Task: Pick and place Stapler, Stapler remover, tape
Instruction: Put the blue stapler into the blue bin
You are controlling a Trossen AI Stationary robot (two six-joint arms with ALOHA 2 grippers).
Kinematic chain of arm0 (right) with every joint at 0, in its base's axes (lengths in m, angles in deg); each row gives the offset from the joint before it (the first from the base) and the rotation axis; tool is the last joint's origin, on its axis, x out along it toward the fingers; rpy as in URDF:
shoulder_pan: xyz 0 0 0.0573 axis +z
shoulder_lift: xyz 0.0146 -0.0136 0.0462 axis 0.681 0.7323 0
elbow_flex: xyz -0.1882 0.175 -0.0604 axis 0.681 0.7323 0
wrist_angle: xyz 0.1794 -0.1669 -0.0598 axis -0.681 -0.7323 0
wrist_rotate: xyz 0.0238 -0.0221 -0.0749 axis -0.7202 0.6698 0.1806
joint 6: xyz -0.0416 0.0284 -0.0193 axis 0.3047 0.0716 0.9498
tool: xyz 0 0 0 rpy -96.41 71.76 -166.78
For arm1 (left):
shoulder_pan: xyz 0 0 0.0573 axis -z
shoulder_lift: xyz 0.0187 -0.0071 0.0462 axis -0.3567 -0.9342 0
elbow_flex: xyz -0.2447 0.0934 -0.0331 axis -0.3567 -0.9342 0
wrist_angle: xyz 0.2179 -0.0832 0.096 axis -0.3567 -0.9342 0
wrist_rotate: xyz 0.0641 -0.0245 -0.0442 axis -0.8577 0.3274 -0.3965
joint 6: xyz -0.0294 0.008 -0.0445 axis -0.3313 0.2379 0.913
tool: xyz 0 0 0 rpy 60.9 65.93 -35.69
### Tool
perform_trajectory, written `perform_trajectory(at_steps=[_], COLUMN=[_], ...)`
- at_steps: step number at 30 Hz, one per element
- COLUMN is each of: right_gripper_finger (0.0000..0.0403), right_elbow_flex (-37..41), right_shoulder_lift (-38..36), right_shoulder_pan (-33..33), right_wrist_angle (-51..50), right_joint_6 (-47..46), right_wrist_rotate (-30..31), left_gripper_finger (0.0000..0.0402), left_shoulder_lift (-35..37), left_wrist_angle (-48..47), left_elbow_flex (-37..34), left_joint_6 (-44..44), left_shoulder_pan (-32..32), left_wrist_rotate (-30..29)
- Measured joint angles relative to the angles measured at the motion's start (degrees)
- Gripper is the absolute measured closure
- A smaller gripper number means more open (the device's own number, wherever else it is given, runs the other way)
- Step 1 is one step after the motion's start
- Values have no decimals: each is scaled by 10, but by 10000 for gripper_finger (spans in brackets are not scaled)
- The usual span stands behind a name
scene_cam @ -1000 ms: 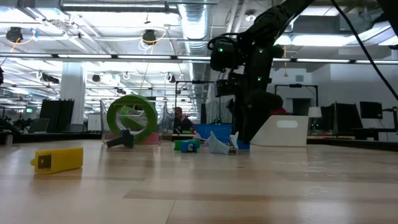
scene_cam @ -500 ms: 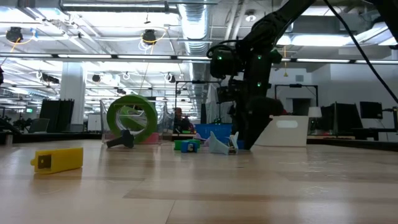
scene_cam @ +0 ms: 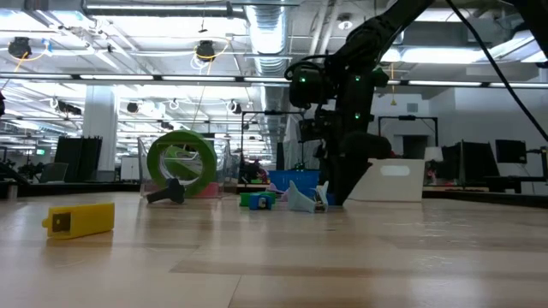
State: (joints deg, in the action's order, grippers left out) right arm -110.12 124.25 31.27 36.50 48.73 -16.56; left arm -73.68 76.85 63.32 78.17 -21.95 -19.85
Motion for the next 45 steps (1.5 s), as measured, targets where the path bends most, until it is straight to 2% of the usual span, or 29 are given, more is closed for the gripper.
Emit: perform_trajectory(at_steps=[11, 32, 45], right_gripper_finger=[311, 312, 312], right_elbow_flex=[1, 0, 0], right_shoulder_lift=[-8, -174, -226], right_shoulder_pan=[0, -10, -77], right_wrist_angle=[-7, -11, 39], right_joint_6=[0, -19, -19], right_wrist_rotate=[0, 2, 3], left_gripper_finger=[156, 156, 156], left_shoulder_lift=[0, 0, 0], left_wrist_angle=[0, 0, 0], left_elbow_flex=[0, 0, 0], left_joint_6=[0, 0, 0], left_shoulder_pan=[0, 0, 0], left_wrist_rotate=[0, 0, 0])
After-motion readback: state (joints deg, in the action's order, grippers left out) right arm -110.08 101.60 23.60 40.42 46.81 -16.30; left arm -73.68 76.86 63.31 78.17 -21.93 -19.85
